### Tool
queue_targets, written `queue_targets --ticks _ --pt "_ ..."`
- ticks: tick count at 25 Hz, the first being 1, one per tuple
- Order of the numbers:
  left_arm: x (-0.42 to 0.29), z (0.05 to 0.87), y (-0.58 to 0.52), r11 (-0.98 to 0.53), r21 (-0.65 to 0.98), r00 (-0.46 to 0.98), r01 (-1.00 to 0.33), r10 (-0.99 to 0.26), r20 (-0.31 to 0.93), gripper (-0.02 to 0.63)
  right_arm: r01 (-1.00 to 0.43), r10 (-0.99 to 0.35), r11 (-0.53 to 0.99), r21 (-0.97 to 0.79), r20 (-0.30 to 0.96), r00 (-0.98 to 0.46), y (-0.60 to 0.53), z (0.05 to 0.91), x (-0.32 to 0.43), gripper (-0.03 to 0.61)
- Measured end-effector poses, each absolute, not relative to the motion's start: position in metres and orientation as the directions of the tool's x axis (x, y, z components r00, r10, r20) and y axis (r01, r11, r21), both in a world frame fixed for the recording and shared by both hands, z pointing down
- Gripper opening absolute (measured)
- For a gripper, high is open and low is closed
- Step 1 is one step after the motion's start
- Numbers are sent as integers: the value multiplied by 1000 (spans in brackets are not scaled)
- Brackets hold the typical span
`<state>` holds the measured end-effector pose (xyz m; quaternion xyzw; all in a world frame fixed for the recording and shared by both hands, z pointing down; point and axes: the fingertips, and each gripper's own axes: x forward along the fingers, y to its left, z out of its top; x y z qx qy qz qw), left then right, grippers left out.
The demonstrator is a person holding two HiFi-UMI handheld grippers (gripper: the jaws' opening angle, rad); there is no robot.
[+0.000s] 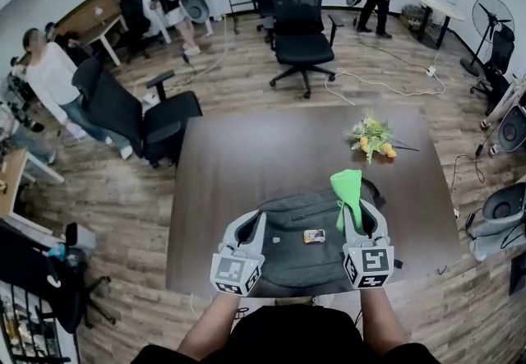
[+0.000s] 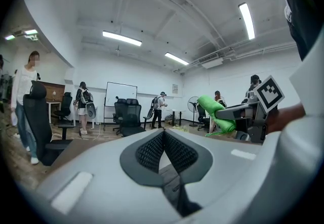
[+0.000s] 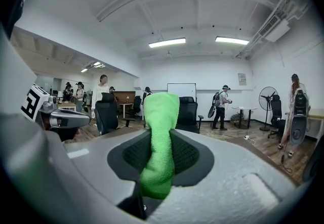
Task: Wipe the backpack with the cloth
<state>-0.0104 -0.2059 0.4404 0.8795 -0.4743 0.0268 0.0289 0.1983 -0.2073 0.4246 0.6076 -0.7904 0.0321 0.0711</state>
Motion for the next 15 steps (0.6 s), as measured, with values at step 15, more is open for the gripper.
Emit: queue_targets --ticks 15 --pt "-10 443 -206 -552 52 554 -832 -828 82 18 -962 -952 270 44 160 -260 -210 427 196 95"
